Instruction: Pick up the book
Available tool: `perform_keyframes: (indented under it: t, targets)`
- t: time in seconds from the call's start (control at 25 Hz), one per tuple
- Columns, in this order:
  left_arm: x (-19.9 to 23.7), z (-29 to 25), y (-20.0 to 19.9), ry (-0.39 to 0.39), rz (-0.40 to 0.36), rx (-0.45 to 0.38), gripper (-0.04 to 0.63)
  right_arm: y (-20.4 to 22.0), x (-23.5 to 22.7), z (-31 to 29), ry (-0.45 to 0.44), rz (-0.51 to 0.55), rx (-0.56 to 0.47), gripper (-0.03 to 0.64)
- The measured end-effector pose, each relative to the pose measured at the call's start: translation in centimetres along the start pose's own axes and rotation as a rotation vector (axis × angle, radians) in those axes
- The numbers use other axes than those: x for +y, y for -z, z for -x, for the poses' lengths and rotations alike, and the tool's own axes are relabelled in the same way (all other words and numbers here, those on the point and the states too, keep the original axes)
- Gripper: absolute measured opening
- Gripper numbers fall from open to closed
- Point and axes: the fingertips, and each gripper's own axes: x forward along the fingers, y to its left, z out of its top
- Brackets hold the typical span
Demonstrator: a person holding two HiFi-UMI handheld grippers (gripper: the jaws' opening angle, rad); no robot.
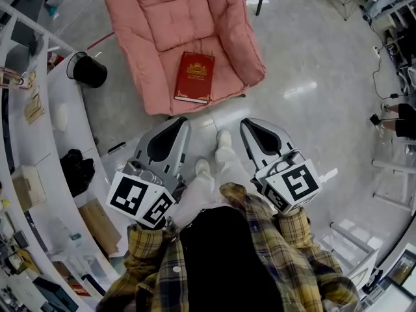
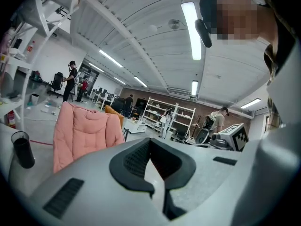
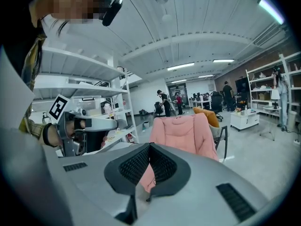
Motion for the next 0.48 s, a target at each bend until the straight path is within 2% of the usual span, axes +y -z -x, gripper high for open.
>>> perform_keyframes:
  t: [0.32, 0.48]
  targets:
    - [1.5, -6.2, -3.1, -0.062, -0.009, -0.045, 0.003, -3.5, -6.1, -3.6, -0.078, 0.03, -0.02, 0.018]
    - [1.7, -8.6, -4.5, -0.118, -0.016, -0.073, 0.003, -5.4, -8.6, -4.9, -0.141, 0.049, -0.029, 0.018]
